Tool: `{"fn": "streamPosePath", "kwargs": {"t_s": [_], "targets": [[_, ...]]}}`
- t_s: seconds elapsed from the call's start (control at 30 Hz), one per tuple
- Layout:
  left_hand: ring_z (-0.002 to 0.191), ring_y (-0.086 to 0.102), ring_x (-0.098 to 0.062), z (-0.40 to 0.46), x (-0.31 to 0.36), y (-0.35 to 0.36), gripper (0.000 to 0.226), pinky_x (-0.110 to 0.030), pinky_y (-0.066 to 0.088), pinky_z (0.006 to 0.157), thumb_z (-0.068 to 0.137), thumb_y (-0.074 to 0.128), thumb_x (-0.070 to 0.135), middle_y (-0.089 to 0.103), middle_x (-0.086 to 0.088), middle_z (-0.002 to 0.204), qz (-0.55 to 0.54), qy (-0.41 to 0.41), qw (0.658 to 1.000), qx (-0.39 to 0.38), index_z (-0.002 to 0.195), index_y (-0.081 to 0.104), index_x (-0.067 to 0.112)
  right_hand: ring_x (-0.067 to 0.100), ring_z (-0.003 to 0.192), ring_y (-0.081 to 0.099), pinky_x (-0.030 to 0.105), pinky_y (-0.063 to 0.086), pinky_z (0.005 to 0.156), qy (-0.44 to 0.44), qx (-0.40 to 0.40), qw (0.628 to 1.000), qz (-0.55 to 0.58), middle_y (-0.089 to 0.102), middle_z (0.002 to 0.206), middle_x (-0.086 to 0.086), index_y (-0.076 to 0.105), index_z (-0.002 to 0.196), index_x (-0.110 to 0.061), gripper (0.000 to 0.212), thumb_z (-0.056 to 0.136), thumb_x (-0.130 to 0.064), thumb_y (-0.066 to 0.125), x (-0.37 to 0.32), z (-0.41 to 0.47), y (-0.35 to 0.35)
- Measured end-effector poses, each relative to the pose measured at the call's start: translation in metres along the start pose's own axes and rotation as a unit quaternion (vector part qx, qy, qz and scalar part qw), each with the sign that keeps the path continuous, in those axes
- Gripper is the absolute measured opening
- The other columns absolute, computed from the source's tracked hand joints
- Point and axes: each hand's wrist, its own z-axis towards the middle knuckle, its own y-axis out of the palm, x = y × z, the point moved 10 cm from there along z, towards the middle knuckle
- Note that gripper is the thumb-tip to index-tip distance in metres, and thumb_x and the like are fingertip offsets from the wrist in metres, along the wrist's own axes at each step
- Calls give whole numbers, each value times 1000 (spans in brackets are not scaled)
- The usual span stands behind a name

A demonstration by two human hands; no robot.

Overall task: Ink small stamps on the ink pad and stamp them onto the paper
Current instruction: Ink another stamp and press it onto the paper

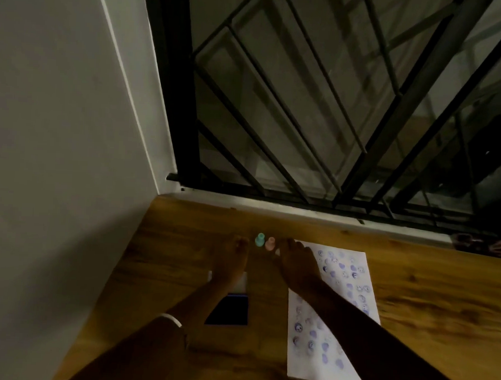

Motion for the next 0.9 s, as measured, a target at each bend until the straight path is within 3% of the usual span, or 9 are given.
{"fn": "streamPosePath", "kwargs": {"t_s": [0.17,0.3,0.5,0.57,0.67,0.77,0.9], "targets": [[52,51,3,8,-1,1,10,-11,36,46,96,50,26,54,15,69,-3,30,999,30,92,60,27,28,106,56,40,49,86,5,-9,999,-33,56,123,12,47,123,-12,36,95,-35,51,10,22,14],[51,47,1,10,-1,3,10,-13,35,48,96,50,21,59,8,77,-18,47,998,30,99,59,24,28,109,54,41,49,85,2,-6,1000,2,55,125,12,47,123,-14,43,92,-41,55,15,28,20],[53,46,-1,4,8,-2,13,-14,38,47,95,51,17,61,2,81,-24,67,995,64,105,60,16,28,108,53,43,45,88,-7,43,999,20,56,120,10,50,116,-16,46,93,-54,40,15,28,9],[61,52,-7,2,8,-5,14,-12,40,51,95,52,14,63,-4,88,-30,65,994,76,106,61,13,29,111,51,45,43,91,-28,53,998,10,55,121,10,52,115,-15,43,93,-50,40,8,28,4],[73,59,-27,-2,7,-6,17,-30,46,59,95,51,13,64,-16,94,-43,60,995,71,109,60,9,28,118,46,45,37,98,-24,36,999,18,51,126,10,52,117,-13,38,96,-41,39,5,32,3],[78,58,-17,-8,6,-15,16,-30,47,70,95,51,13,66,-10,96,-54,64,992,92,106,62,10,29,118,46,45,35,98,-23,45,998,22,52,127,11,53,116,-10,35,95,-37,45,1,28,-3],[64,56,-16,-16,-2,-15,15,-35,47,61,96,50,16,65,-9,80,-160,-4,985,60,90,63,17,28,107,52,44,38,91,-44,111,990,67,58,112,10,58,106,-12,25,97,-32,45,-12,8,-33]]}}
